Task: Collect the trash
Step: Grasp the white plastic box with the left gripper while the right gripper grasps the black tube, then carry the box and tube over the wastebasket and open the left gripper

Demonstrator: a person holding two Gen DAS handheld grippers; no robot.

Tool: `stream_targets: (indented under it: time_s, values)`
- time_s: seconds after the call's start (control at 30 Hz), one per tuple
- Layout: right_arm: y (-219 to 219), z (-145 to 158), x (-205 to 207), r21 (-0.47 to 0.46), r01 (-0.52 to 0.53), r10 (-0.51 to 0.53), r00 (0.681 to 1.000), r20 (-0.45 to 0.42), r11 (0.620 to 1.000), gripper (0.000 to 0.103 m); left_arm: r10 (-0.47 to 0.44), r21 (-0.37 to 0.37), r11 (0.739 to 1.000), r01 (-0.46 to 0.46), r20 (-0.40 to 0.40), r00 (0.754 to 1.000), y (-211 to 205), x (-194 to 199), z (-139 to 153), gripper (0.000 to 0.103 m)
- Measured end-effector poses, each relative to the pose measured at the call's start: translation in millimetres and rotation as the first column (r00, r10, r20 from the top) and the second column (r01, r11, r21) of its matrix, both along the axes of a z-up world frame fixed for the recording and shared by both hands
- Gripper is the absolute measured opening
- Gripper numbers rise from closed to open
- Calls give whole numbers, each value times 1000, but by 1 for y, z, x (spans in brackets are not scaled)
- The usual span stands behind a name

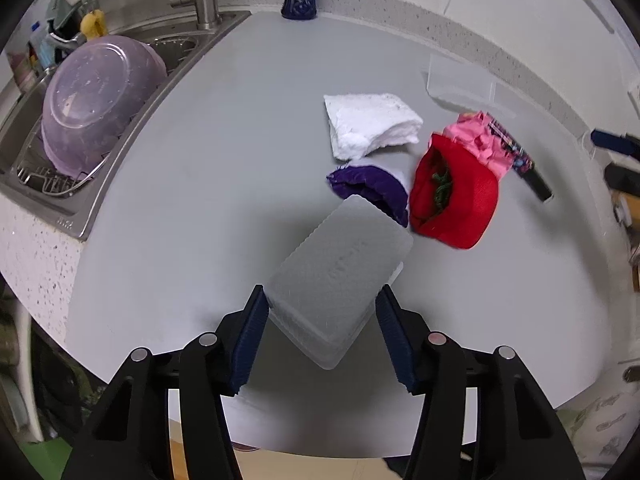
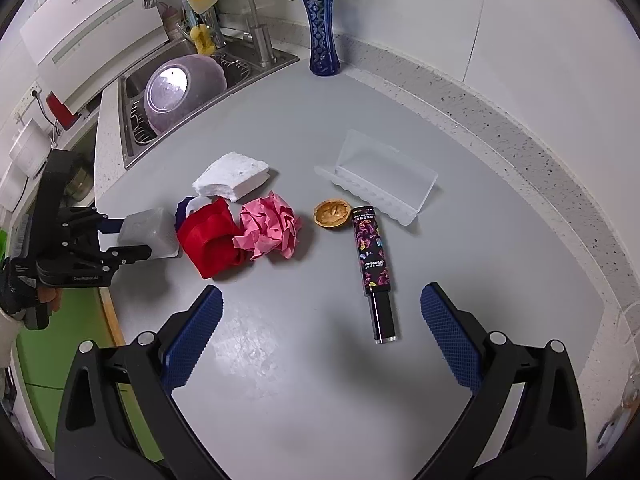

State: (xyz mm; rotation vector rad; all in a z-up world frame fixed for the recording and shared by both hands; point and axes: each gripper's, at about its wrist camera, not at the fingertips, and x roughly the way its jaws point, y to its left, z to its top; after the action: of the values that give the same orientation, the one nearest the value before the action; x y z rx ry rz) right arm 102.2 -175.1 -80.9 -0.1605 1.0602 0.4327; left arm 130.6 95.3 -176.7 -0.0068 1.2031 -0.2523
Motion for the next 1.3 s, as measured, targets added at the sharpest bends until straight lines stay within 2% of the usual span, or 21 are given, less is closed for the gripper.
stream_targets:
  time_s: [0.17,0.37,0.8,0.83,0.87,1.0,1.07,1.13,1.23,1.3]
  values:
    - [-1,-2,1,5,0,0,1000,-6,1000,98,28,-33,999,-27,19,999,0,-6,7,51]
    - [-5,-6,7,1,8,-8,1000,-8,1000,98,61,-33,998,-60,29,998,1,-11,20,50]
    - [-4,-53,52,-109,-16,9,998,-59,994,97,154,-31,988,-152,73,985,2,-20,57,50]
    - [-3,-58,56,-118,-23,15,998,-66,993,94,159,-34,987,-157,76,984,2,-20,59,50]
    - [-2,-64,60,-130,-32,22,997,-75,991,86,163,-34,986,-161,80,983,1,-20,61,50]
    - [0,-81,68,-151,-60,42,992,-117,987,63,178,-36,984,-175,87,980,1,-25,67,50]
    - [0,-87,71,-154,-72,50,989,-137,985,42,187,-38,982,-185,89,978,0,-26,68,50]
    - [0,-90,71,-150,-83,61,988,-141,985,32,195,-40,981,-192,91,977,-1,-28,69,50]
    - [0,-89,69,-170,-89,69,990,-121,981,23,205,-46,978,-202,93,974,-4,-31,71,50]
    - [-2,-86,66,-142,-86,69,990,-123,986,22,213,-50,977,-209,98,972,-6,-36,73,50]
